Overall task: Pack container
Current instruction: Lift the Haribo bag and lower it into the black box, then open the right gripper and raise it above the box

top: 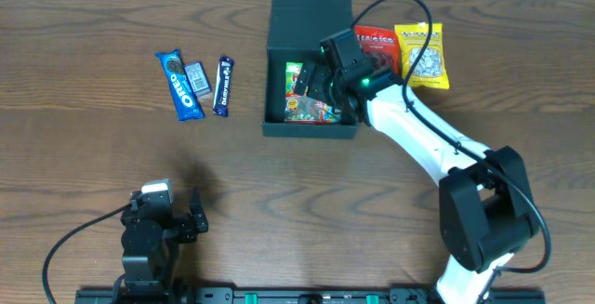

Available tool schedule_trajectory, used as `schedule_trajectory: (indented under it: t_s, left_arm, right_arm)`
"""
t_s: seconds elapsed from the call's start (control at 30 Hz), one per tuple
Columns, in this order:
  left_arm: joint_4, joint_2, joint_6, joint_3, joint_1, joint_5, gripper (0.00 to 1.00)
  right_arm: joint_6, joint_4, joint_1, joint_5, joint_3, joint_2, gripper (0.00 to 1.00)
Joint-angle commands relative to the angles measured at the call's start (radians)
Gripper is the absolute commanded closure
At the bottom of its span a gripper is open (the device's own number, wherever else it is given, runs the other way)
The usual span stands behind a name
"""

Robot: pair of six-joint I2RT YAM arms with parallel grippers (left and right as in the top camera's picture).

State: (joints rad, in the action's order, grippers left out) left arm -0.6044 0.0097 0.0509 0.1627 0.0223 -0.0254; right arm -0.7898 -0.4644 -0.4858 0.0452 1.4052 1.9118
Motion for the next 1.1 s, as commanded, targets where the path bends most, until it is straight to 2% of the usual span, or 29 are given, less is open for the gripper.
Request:
schedule_trajectory:
  t_s: [0.0, 0.3, 0.53, 0.8, 0.9, 1.0, 1.07]
  left_arm:
    - [0.000, -0.006, -0.011, -0.009, -0.001, 0.008, 0.05]
    - [0.000, -0.006, -0.011, -0.009, 0.000, 0.008, 0.05]
    - [-0.014, -0.006, -0.011, -0.009, -0.001, 0.007, 0.05]
    - [-0.031, -0.006, -0.013, -0.009, 0.000, 0.006, 0.05]
    - [-0.017, -0.006, -0.022, -0.008, -0.001, -0.040, 0.05]
    - [0.089, -0.006, -0.020, -0.008, -0.001, -0.040, 0.05]
    - [0.254, -0.005, -0.017, -0.009, -0.001, -0.018, 0.05]
  right_arm:
    - [0.091, 0.006, 0.010, -0.011, 0.063, -0.045, 0.01]
    - [0.433, 0.026, 0.014, -0.035, 0.093, -0.183, 0.01]
    - [0.455, 0.002, 0.014, -0.045, 0.093, -0.206, 0.01]
    - [0.545, -0.046, 0.013, -0.045, 0.093, -0.206, 0.01]
    - [0.556, -0.056, 0.013, -0.045, 0.093, -0.206, 0.01]
    - [0.607, -0.055, 0.014, -0.045, 0.093, -0.206, 0.01]
    - [0.608, -0.055, 0.015, -0.045, 0.093, -0.206, 0.01]
